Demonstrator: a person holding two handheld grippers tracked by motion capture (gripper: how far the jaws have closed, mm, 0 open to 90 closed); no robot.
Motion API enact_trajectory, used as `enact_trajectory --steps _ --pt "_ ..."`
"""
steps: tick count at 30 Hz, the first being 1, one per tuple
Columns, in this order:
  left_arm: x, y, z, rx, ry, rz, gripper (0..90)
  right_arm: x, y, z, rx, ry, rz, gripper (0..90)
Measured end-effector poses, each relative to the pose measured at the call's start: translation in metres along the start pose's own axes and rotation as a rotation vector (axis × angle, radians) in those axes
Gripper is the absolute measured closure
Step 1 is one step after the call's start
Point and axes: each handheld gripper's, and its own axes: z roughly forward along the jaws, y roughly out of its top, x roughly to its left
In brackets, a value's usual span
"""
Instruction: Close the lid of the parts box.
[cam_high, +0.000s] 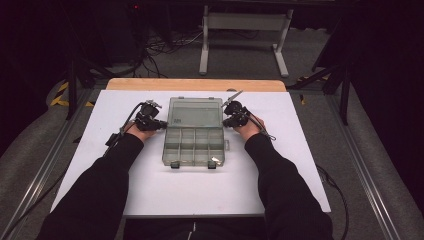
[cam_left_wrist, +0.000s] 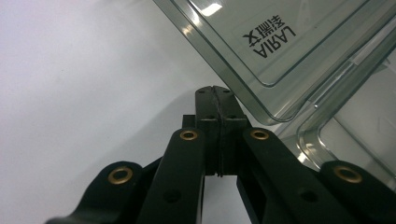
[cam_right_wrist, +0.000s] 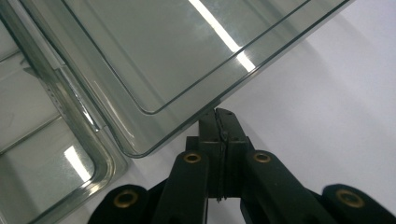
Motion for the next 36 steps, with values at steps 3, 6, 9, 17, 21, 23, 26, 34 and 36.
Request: enact_trajectory --steps 3,6,9,17,21,23,26,34,36 --pt "0.0002 0.0002 0.0003 -0.002 0.006 0.007 89.8 -0.0004 0.0002 0.0003 -0.003 0.0 -0.007 90.0" --pt "0.0001 0.0003 0.0008 -0.005 0.003 0.002 89.8 -0.0007 0.0005 0.0006 -0.002 -0.001 -0.013 90.0" --pt "0.0003 0.0007 0.0014 -0.01 0.009 0.002 89.8 -0.0003 0.0016 0.0009 0.002 -0.007 -0.016 90.0" --pt "-0.0004 0.0006 0.0014 -0.013 0.011 0.01 89.8 -0.0002 0.0021 0.0012 -0.004 -0.011 -0.016 90.0" --pt "0.0013 0.0004 0.0014 -0.024 0.009 0.004 89.7 -0.0007 0.0022 0.0009 -0.012 -0.01 -0.009 90.0" --pt "0.0031 0.0001 0.0015 -0.037 0.008 0.009 89.7 -0.0008 0.0025 0.0006 -0.015 -0.009 -0.006 90.0" --pt "0.0026 0.0003 0.0024 -0.04 0.02 0.013 89.7 -0.0003 0.0027 0.0009 -0.014 -0.017 -0.014 90.0" --pt "0.0006 0.0014 0.0014 -0.057 0.045 0.023 89.7 -0.0011 0.0031 -0.0014 -0.032 -0.025 -0.006 90.0" --pt "0.0005 0.0019 0.0012 -0.059 0.051 0.027 89.7 -0.001 0.0035 -0.002 -0.035 -0.033 -0.01 90.0"
